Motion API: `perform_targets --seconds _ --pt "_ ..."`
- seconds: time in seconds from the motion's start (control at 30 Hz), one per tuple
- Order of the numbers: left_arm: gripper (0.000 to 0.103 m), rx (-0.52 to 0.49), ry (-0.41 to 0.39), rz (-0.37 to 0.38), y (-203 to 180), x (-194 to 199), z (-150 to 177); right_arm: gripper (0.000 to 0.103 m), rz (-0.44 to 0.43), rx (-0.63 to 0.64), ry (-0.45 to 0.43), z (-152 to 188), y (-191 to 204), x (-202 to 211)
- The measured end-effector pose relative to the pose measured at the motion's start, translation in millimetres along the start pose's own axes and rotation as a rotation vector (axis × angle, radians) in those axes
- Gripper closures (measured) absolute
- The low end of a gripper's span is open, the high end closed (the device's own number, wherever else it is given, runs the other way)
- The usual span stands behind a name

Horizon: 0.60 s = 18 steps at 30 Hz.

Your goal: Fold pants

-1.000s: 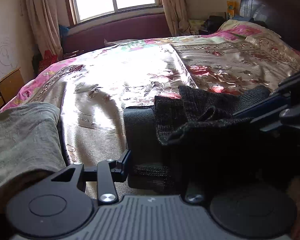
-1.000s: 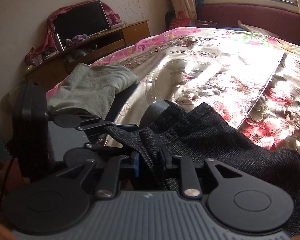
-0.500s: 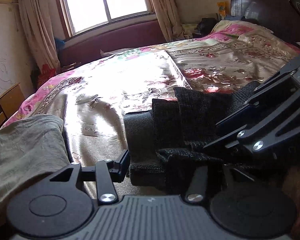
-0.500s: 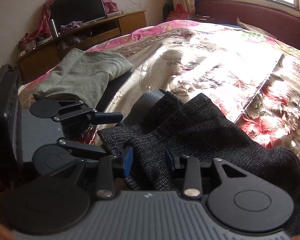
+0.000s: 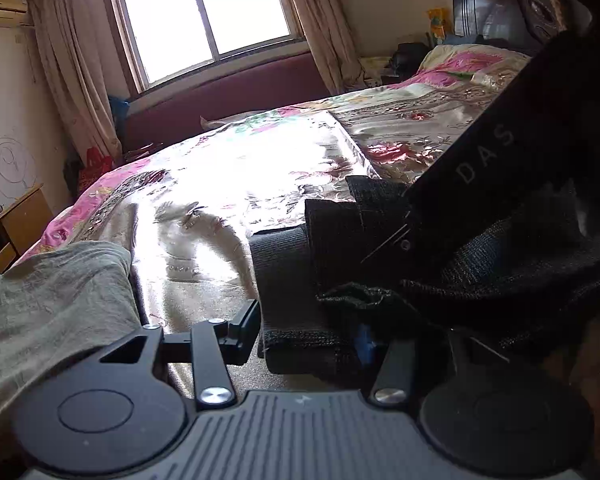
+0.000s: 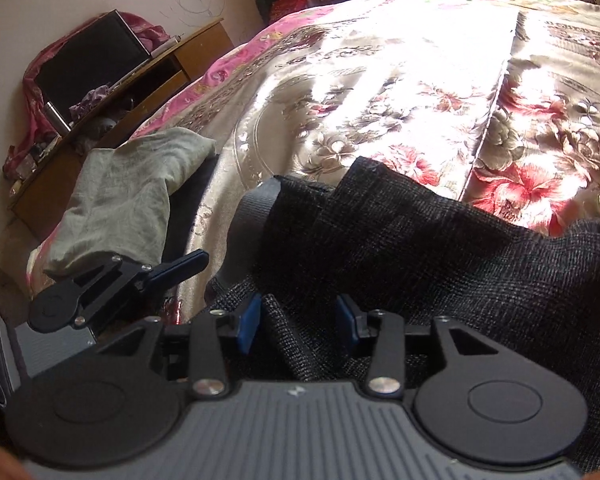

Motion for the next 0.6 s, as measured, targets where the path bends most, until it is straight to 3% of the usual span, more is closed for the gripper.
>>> perform_targets --seconds 0.13,0.2,0.27,0.3,0.33,0.4,0.6 --pt "0.04 0.027 0.006 0.019 -1.4 -1.8 0.7 0.055 0.048 0.011 0.002 -6.1 4.1 -15.5" --pt "0.04 0.028 0.015 0.019 -2.4 -4.5 2.5 0.059 0.089 0.032 0.02 -5.5 4.9 -22.9" --pt "0.04 0.035 0.013 0.026 -3.3 -4.4 2.8 0.074 0.132 0.044 0.026 -3.4 1.4 -25.3" --pt "0.041 0.042 0.011 0.029 -3.2 -4.0 2.8 0.092 0.15 0.045 0.027 -2.9 -2.5 -23.8" --pt "0.041 0.049 0.008 0.034 -2.6 -3.4 2.7 0.101 0.134 0.027 0.025 -1.8 -8.2 -19.6" --pt "0.041 0.069 0.002 0.043 -1.2 -2.8 3.0 0.101 0.059 -0.023 0.01 -4.3 -11.8 -8.8" --pt "0.041 0.089 0.006 0.039 0.1 -5.4 3.9 0.102 -0.07 0.155 -0.06 -21.9 39.3 8.3"
Point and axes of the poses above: each gripper's, at about its wrist camera, not at the fingertips, and x roughly against the way its jaws point, y to its left, z to its underside, the point moved 6 cm from there along -x, roughly the way its jaws point, and after that the axes turned 9 degrees about x, right-handed, at the moved point
